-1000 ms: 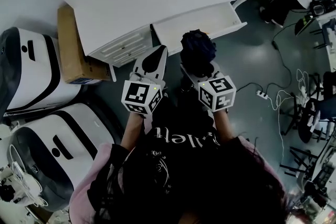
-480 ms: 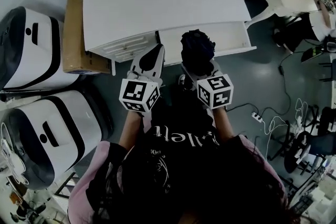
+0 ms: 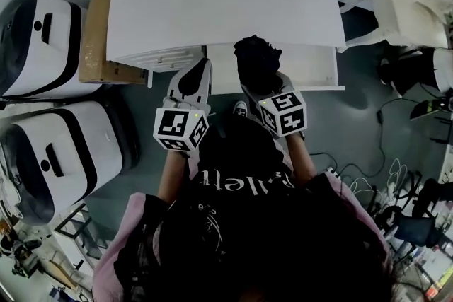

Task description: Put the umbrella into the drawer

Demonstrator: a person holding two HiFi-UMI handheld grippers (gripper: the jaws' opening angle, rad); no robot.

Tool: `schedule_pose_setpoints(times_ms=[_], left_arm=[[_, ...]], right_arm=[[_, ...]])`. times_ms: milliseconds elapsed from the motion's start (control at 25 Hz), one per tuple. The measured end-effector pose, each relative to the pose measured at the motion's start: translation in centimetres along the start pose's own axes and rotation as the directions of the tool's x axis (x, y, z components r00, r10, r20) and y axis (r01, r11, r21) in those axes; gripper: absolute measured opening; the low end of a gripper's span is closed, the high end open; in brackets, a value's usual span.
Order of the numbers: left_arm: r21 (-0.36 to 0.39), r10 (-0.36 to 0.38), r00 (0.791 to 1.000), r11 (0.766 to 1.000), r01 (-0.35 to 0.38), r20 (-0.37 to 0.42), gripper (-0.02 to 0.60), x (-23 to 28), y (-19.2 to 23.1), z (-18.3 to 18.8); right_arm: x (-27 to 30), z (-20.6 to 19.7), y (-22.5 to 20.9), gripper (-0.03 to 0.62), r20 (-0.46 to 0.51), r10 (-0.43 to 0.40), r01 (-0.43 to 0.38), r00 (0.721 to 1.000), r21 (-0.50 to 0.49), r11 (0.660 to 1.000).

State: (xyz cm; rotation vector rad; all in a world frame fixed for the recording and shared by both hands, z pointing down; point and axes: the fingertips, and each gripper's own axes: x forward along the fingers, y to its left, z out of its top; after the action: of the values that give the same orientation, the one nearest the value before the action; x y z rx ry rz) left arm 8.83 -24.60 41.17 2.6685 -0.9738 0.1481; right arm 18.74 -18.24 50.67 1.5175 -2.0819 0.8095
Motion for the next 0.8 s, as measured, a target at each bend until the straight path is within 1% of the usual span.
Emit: schedule_pose_setpoints(times_ms=[80, 240, 440, 560, 680, 800], left_arm=[[-0.001, 0.033, 0.999, 0.999, -0.033, -0.003, 0.017, 0.6, 0.1, -0.2], [0.019, 0.064, 0.998, 0.998, -0.063, -0.014, 0.017, 1.6, 0.3, -0.3], [0.014, 0.104, 0.995, 0.995, -0.104, -0.011, 0.017, 1.7, 0.8, -0.2], [0.016, 0.12, 0.993, 0.993, -0.119, -0.012, 0.017, 1.7, 1.2, -0.3], [0.01, 0.139, 0.99, 0.99, -0.139, -0.006, 0.017, 1.5, 1.6, -0.2], [0.004, 0.155, 0.988, 0.988, -0.155, -0.003, 0.017, 1.4, 2.0, -0.2]], right_arm=[[0.7, -0.2, -1.4, 0.281, -0.038, 0.02, -0.022, 0.999, -0.056, 0.998], [2.4, -1.0, -4.2, 0.281, -0.12, 0.029, -0.05, 0.992, -0.172, 0.984], [4.9, -2.7, -6.2, 0.281, -0.223, 0.053, -0.108, 0.973, -0.244, 0.964], [6.6, -4.1, -7.0, 0.281, -0.283, 0.067, -0.151, 0.957, -0.283, 0.947], [8.2, -5.2, -7.4, 0.281, -0.352, 0.093, -0.214, 0.931, -0.323, 0.922], [9.6, -5.9, -7.4, 0.281, -0.411, 0.088, -0.269, 0.907, -0.407, 0.873]])
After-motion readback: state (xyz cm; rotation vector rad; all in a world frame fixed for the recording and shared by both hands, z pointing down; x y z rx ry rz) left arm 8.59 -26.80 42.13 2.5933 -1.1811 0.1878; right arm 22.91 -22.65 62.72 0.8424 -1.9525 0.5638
